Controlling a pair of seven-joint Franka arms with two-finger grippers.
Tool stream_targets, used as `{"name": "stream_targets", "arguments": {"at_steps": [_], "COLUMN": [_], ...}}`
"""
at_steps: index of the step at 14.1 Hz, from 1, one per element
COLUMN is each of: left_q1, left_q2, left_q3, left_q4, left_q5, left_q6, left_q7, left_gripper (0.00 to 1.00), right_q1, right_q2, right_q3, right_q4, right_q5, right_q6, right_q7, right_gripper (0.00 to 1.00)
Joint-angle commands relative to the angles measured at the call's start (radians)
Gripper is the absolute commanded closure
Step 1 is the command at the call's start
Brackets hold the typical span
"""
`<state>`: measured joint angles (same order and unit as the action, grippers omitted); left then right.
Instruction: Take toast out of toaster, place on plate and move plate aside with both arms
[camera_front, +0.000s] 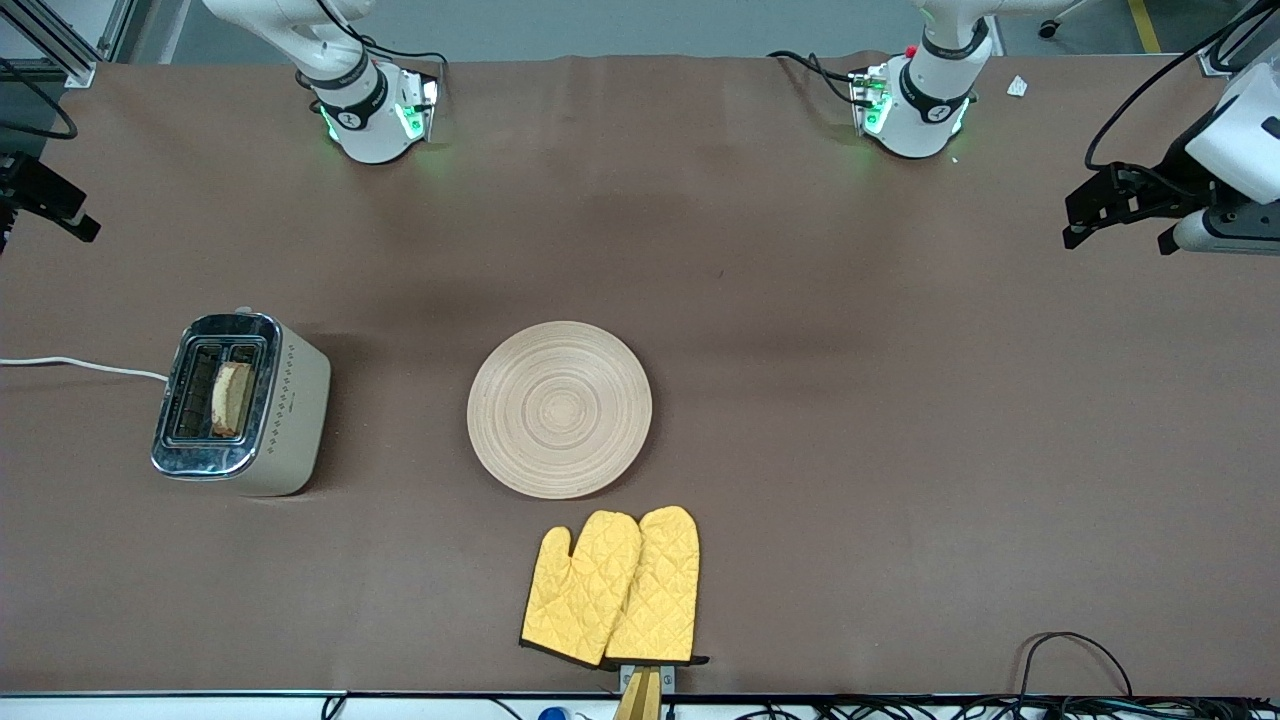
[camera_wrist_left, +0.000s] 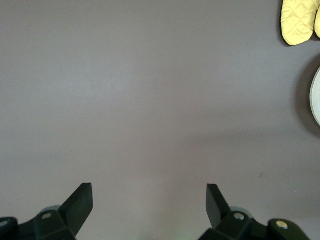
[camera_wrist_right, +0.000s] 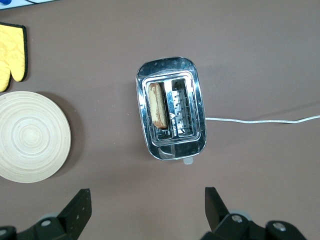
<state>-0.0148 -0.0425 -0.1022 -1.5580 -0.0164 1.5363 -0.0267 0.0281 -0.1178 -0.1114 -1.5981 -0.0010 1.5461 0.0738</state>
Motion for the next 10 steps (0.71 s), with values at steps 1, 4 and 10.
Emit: {"name": "stream_targets", "arguments": {"at_steps": [1,4,10], "left_q1": [-0.002,0.001,0.01], "left_q2": [0.015,0.015,0.029], "left_q3": [-0.002,-0.002,0.002], "left_q4": [0.032,0.036,0.03], "left_q5": [0.012,0.012,0.009], "left_q6": [-0.021,-0.021,-0.022], "left_q7": [0.013,0.013,0.016], "left_gripper": [0.0,0.0,0.0], "right_q1": [-0.008,-0.008,-0.011], "right_q2": [-0.006,-0.006,-0.003], "right_q3": [0.001,0.001,-0.001], "right_q4": [-0.016,-0.016,-0.014], "right_q5": [0.022,0.022,0.038], "right_q6": [0.015,0.017,0.029], "right_q7": [-0.011,-0.009,-0.009], "right_gripper": [0.0,0.0,0.0]}}
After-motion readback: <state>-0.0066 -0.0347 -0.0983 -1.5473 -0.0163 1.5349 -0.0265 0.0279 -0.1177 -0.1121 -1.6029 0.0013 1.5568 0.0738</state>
